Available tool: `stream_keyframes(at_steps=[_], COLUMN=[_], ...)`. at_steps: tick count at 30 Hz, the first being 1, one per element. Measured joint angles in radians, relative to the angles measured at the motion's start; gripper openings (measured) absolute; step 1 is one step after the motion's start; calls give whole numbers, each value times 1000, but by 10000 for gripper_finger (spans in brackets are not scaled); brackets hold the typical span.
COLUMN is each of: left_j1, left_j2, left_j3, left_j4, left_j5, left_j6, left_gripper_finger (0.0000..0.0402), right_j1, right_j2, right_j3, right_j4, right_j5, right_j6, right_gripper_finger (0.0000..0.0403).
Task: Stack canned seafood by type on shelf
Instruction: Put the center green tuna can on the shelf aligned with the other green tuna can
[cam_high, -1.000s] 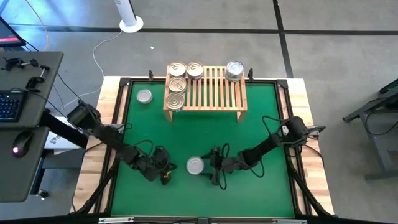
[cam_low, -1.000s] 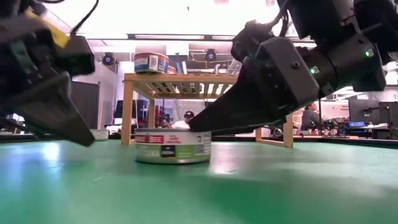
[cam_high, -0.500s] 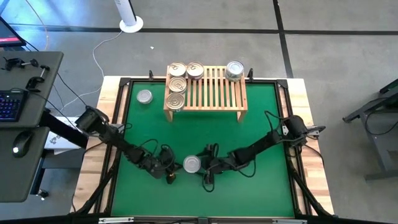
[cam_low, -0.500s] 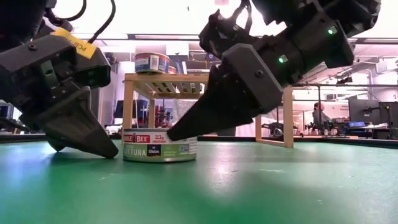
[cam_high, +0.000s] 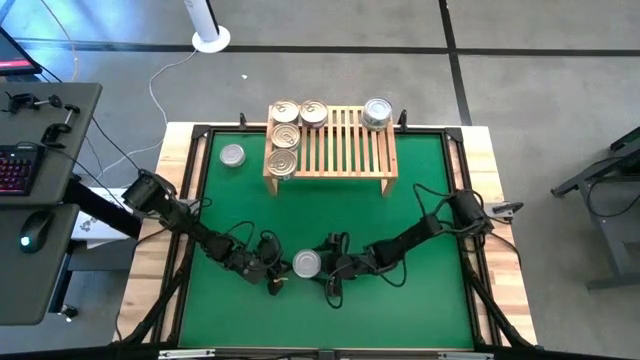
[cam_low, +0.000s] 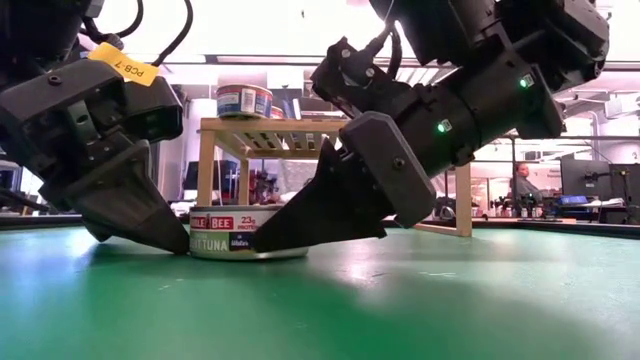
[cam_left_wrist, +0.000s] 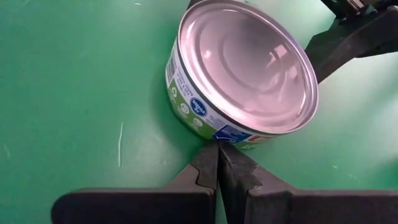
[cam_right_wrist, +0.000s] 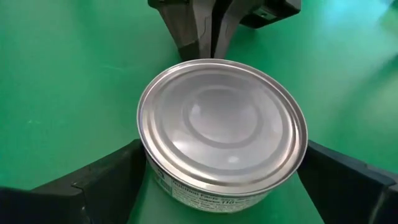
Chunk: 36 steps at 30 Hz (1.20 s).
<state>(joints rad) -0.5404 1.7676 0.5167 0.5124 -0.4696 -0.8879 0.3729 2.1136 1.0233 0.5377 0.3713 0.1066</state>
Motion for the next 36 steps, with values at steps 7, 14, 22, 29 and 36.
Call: stream_keyframes(at_steps=[7,14,22,29,36], left_j1=[0,0,0,-8,-11], left_j2=[0,0,0,0,0], left_j3=[0,-1,-1,0,3], left_j4=[0,2,4,8,0], left_j5=[-9,-14,-17,-22,4], left_j6=[0,0,3,3,-17], left_gripper_finger=[0,0,0,0,0], right_j1=[-2,-1,-28,-48,-32], right_j2=[28,50,45,45,44], right_j3=[-3,-3,-20,-51,-53], right_j4=[77,132,234,237,151], right_j5=[1,28,-38,-118,-145], right_j6=[10,73,196,227,168], right_gripper_finger=[390,390,390,390,390])
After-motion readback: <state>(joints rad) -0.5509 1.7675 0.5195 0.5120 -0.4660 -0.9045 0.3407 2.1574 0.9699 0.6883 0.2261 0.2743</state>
